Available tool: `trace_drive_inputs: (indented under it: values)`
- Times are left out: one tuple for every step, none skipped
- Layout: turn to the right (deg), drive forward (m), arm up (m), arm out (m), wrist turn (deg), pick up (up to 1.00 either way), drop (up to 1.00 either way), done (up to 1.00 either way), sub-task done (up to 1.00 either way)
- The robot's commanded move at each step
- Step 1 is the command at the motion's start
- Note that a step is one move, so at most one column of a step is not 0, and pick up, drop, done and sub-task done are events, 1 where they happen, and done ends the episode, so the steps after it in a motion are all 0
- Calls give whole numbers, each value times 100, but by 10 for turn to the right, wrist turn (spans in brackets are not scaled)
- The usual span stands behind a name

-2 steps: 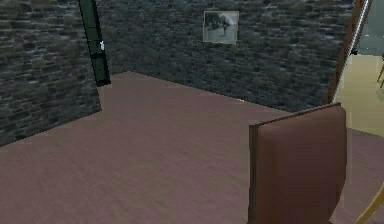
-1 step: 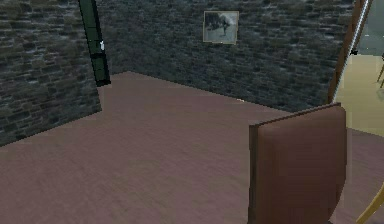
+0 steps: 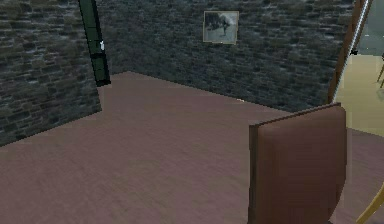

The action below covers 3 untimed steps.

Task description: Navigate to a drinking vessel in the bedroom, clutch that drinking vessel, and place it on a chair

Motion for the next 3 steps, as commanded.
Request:
trace_drive_inputs:
  values:
    - [0, 0, 0, 0, 330, 0, 0, 0, 0]
    - [0, 0, -24, 0, 0, 0, 0, 0, 0]
    - [0, 0, 0, 0, 0, 100, 0, 0, 0]
